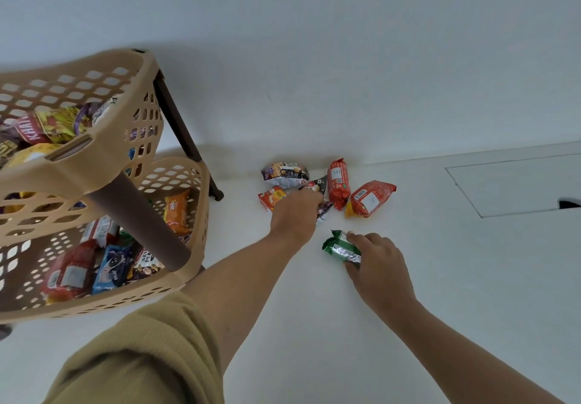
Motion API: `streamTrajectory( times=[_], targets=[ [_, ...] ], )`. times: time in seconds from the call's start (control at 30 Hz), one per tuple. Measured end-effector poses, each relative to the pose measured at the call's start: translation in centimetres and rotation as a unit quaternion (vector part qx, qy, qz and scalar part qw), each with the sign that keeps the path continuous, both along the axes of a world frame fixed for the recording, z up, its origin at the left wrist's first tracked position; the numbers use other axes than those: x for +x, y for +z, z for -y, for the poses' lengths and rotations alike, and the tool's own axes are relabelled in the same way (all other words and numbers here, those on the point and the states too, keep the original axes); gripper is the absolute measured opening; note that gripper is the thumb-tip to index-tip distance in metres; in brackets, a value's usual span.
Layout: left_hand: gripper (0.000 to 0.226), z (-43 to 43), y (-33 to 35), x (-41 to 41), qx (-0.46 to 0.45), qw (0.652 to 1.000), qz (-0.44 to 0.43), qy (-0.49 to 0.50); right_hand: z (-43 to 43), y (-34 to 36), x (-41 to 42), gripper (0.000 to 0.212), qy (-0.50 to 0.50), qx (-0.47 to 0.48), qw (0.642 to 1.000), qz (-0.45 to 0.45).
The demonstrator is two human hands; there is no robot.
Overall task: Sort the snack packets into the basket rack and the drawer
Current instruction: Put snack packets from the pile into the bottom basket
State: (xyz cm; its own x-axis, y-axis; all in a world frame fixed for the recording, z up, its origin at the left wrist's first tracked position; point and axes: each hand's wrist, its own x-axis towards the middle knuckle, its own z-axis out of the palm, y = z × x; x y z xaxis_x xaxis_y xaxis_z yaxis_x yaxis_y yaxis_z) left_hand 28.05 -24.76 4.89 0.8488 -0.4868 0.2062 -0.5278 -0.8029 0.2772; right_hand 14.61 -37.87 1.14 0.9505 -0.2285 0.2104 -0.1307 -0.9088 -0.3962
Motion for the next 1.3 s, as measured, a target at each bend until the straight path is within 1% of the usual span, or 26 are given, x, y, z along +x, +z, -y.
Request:
streamTrajectory(
  times=[0.13, 0.23, 0.3, 0.37, 0.43, 0.5, 0.57, 0.73, 0.83, 0.9, 0.93, 1.03, 1.1, 1.3],
  targets=[
    [0.016, -1.4, 0.7, -2.1, -0.01, 0.999, 0.036, -0.032, -0.6, 0.1, -1.0, 0.054, 0.004, 0.005, 1.0, -0.003],
    [0.014, -2.9, 1.7, -5.1, -0.054, 0.996, 0.051, -0.052, -1.3, 0.3, -2.3, 0.053, 0.007, 0.006, 1.0, -0.014],
    [0.023, -4.5, 2.8, -7.7, -0.087, 0.99, 0.075, -0.083, -1.9, 0.3, -3.4, 0.053, 0.011, 0.004, 1.0, -0.019],
    [0.03, -6.6, 3.8, -10.6, -0.097, 0.983, 0.11, -0.108, -2.5, 0.4, -4.6, 0.052, 0.017, 0.004, 1.0, -0.026],
    [0.031, -9.0, 4.7, -13.2, -0.09, 0.98, 0.133, -0.117, -3.2, 0.6, -5.6, 0.05, 0.021, 0.017, 0.999, -0.038],
    [0.028, -11.8, 5.2, -15.4, -0.077, 0.981, 0.134, -0.118, -4.0, 0.9, -6.4, 0.048, 0.018, 0.034, 0.998, -0.053],
    [0.025, -14.6, 5.5, -17.1, -0.066, 0.983, 0.132, -0.111, -5.0, 1.4, -7.1, 0.047, 0.013, 0.047, 0.997, -0.067],
    [0.023, -20.9, 6.6, -20.4, -0.062, 0.984, 0.146, -0.075, -8.6, 2.7, -9.0, 0.043, 0.008, 0.125, 0.99, -0.07],
    [0.023, -24.7, 7.1, -21.6, -0.048, 0.986, 0.152, -0.053, -11.5, 3.5, -10.2, 0.041, 0.018, 0.144, 0.987, -0.068],
    [0.017, -27.3, 7.3, -22.0, -0.041, 0.986, 0.159, -0.039, -13.7, 4.1, -10.9, 0.039, 0.028, 0.155, 0.985, -0.064],
    [0.018, -28.7, 7.4, -22.2, -0.037, 0.986, 0.16, -0.033, -14.9, 4.4, -11.2, 0.038, 0.032, 0.162, 0.984, -0.062],
    [0.031, -32.6, 7.9, -22.5, -0.036, 0.986, 0.161, -0.019, -18.6, 5.2, -11.9, 0.038, 0.047, 0.187, 0.98, -0.058],
    [0.032, -35.4, 8.3, -22.5, -0.04, 0.986, 0.163, -0.008, -21.2, 5.8, -12.1, 0.039, 0.058, 0.207, 0.975, -0.056],
    [0.019, -43.2, 9.3, -21.1, -0.056, 0.977, 0.202, 0.021, -28.9, 7.6, -12.0, 0.037, 0.092, 0.254, 0.962, -0.035]
  ],
)
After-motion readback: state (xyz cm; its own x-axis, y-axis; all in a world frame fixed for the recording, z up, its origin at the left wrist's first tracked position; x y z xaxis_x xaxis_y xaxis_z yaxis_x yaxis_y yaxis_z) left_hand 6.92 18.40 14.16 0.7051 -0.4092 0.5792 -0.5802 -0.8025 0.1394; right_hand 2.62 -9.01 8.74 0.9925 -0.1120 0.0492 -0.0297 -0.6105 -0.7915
